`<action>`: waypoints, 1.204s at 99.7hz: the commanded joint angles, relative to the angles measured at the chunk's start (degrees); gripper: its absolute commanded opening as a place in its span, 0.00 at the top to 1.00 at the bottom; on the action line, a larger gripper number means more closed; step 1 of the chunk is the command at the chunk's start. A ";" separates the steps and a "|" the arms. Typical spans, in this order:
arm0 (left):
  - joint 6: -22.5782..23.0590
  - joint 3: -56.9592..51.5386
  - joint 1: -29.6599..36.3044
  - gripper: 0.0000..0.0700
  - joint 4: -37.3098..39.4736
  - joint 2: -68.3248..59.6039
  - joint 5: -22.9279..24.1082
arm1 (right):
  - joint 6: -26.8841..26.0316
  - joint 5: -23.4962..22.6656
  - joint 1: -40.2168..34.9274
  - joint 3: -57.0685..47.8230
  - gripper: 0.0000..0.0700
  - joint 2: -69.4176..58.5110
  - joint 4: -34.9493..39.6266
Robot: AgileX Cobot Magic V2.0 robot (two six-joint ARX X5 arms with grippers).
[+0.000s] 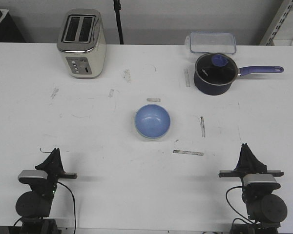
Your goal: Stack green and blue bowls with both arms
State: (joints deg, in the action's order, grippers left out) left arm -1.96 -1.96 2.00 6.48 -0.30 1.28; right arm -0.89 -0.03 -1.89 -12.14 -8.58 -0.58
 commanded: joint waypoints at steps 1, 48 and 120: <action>0.85 1.29 0.00 1.00 0.87 0.11 -0.04 | -1.01 -0.13 0.61 1.16 0.99 1.60 -1.11; 0.85 1.29 0.00 1.00 0.85 0.11 -0.04 | -1.09 -0.11 2.23 11.52 0.99 8.50 -2.78; 0.85 1.29 0.00 1.00 0.87 0.11 -0.04 | -1.18 -0.57 2.23 11.43 0.99 8.50 -3.15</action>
State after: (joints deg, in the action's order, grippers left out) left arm -1.96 -1.96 2.00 6.50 -0.30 1.28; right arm -1.39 -0.47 0.38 -0.82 -0.05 -2.74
